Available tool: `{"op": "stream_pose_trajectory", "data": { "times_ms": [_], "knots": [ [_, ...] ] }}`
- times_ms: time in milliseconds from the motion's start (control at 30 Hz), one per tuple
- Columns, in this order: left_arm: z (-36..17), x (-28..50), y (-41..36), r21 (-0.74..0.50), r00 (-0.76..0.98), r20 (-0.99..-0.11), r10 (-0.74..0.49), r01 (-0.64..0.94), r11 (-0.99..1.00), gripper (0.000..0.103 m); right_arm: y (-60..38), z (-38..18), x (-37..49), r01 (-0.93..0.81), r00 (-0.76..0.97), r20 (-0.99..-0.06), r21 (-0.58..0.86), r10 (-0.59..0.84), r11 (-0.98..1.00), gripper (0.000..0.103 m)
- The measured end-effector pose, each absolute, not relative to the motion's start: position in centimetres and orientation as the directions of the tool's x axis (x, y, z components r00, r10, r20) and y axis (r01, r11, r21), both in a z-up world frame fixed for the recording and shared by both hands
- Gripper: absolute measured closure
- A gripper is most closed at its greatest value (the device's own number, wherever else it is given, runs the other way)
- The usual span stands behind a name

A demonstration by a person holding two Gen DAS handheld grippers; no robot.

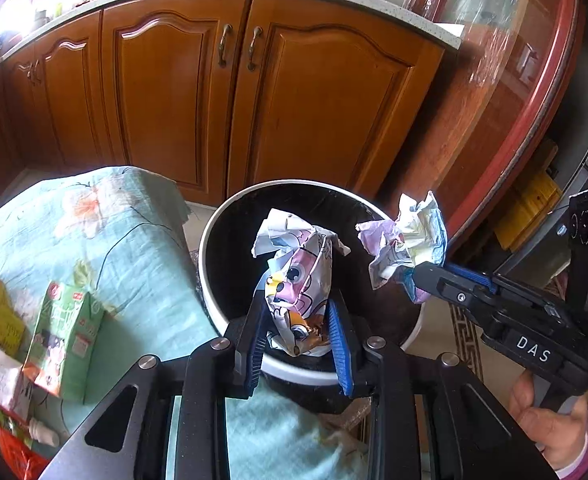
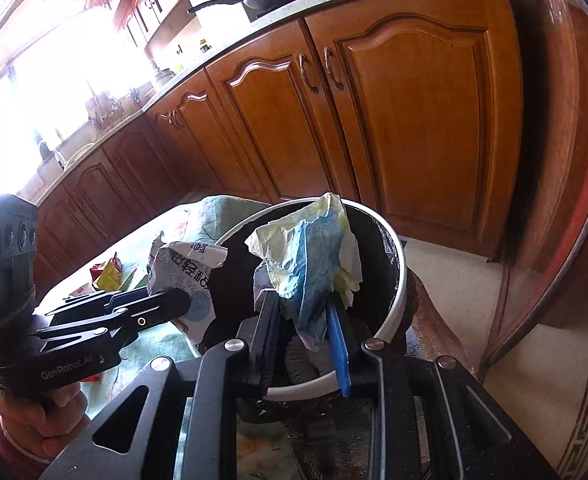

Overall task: Collect trash
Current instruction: 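Carry both wrappers over the bin and open both tools to release them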

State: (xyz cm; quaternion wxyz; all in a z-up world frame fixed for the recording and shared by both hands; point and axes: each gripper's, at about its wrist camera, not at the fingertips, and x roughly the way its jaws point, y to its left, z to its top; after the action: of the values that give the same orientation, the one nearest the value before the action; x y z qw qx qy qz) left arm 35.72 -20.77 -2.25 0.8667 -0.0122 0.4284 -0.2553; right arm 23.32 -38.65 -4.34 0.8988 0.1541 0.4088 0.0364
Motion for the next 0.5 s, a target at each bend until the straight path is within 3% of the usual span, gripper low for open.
{"op": "stream_pose_trajectory", "data": {
  "times_ms": [167,200,333,500],
  "knots": [
    [-3.1,37.0,-21.7,-0.231,0.486,-0.754,-0.443,0.435,0.87,0.072,-39.1,-4.8,23.9,0.069,0.649,-0.738,0.3,0.185,0.952,0.076],
    [-3.3,37.2,-21.8,-0.228,0.485,-0.758,-0.437,0.43,0.873,0.067,-39.1,-4.9,24.0,0.072,0.645,-0.742,0.299,0.184,0.952,0.076],
    [-3.5,37.6,-22.2,-0.238,0.477,-0.766,-0.431,0.412,0.88,0.053,-39.4,-5.3,24.4,0.081,0.638,-0.747,0.306,0.187,0.948,0.06],
    [-2.9,36.6,-20.8,-0.254,0.504,-0.743,-0.44,0.396,0.883,0.047,-39.7,-5.0,23.7,0.091,0.654,-0.732,0.324,0.189,0.942,0.046]
  ]
}}
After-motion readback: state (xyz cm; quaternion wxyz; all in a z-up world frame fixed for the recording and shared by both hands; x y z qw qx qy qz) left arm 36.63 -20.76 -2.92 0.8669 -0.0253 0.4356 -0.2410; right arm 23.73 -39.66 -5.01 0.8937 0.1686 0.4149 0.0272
